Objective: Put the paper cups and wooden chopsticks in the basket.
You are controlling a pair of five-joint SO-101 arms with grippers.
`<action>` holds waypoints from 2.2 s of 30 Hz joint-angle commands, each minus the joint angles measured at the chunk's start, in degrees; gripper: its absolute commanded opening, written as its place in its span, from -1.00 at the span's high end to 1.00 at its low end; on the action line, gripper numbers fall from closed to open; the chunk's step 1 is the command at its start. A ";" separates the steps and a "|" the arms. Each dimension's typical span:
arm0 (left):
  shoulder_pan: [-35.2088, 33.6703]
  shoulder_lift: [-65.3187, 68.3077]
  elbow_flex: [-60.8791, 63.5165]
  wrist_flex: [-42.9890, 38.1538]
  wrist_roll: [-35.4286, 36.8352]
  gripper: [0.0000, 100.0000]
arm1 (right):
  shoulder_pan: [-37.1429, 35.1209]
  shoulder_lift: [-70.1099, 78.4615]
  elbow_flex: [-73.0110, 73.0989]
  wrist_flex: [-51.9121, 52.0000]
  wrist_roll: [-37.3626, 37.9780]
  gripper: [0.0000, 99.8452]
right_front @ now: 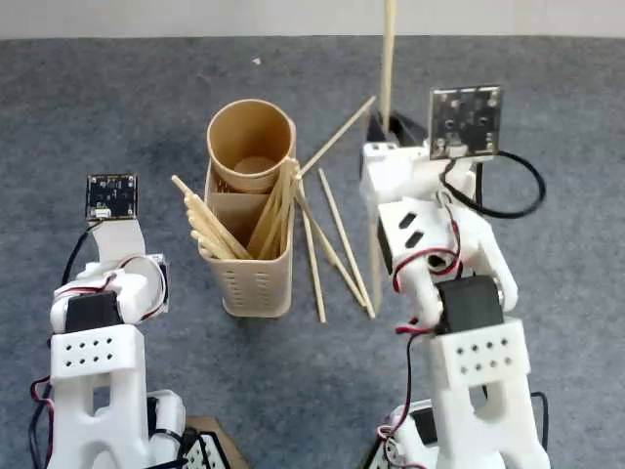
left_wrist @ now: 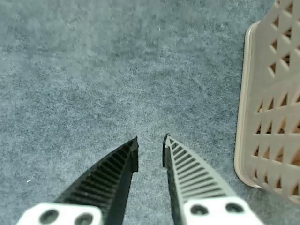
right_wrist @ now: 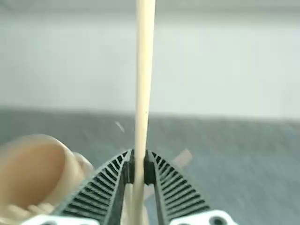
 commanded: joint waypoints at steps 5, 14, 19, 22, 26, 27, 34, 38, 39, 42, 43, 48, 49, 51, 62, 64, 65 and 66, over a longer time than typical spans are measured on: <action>0.92 -0.84 -0.22 -1.41 -0.44 0.75 | -16.57 -2.07 -14.20 -0.48 -3.16 0.99; 0.92 -0.75 -0.13 -2.11 -0.44 0.75 | -27.21 -2.51 -0.13 -13.93 -2.81 0.99; 0.92 -0.75 -0.13 -2.20 -0.44 0.75 | -28.35 -2.51 6.99 -16.22 -3.08 0.99; 0.92 -0.75 -0.13 -2.20 -0.44 0.75 | -28.26 -2.59 7.78 -16.22 -3.16 0.98; 0.84 -0.75 -0.13 -2.20 -0.44 0.75 | -27.91 -2.77 7.69 -16.04 -2.99 0.98; 0.84 -0.75 -0.13 -2.20 -0.44 0.75 | -27.91 -3.21 7.69 -16.04 -2.99 0.96; 0.84 -0.75 -0.13 -2.20 -0.44 0.75 | -25.71 -8.31 8.04 -15.87 -2.90 0.74; 0.84 -0.75 -0.13 -2.20 -0.44 0.75 | -23.87 -8.48 8.04 -15.87 -2.90 0.74; 0.84 -0.75 -0.13 -2.11 -0.44 0.75 | -23.78 -8.57 8.04 -15.87 -2.90 0.74; 0.84 -0.75 -0.13 -2.11 -0.44 0.75 | -21.85 -8.75 7.78 -14.29 -2.81 0.74; 0.84 -0.75 -0.13 -2.11 -0.44 0.75 | -20.35 -8.75 7.69 -11.47 -2.64 0.74; 0.84 -0.75 -0.04 -2.02 -0.44 0.75 | -7.69 -6.55 -0.48 9.89 2.37 0.74; 0.84 -0.75 -0.04 -2.02 -0.44 0.75 | -5.32 -4.97 -1.80 14.37 3.96 0.74; 0.84 -0.75 -0.04 -2.11 -0.44 0.75 | -1.63 -0.48 -2.24 21.67 6.68 0.74; 0.84 -0.75 -0.04 -1.85 -0.44 0.75 | -3.03 12.79 27.03 5.14 11.96 0.74; 0.75 -0.75 -0.04 -1.93 -0.44 0.75 | -6.11 12.79 30.99 2.68 11.69 0.74; 0.66 -0.75 -0.04 -2.02 -0.44 0.75 | -8.04 12.79 32.04 1.89 11.69 0.74; 0.57 -0.75 -0.04 -2.02 -0.44 0.75 | -9.71 12.79 32.57 1.54 11.69 0.74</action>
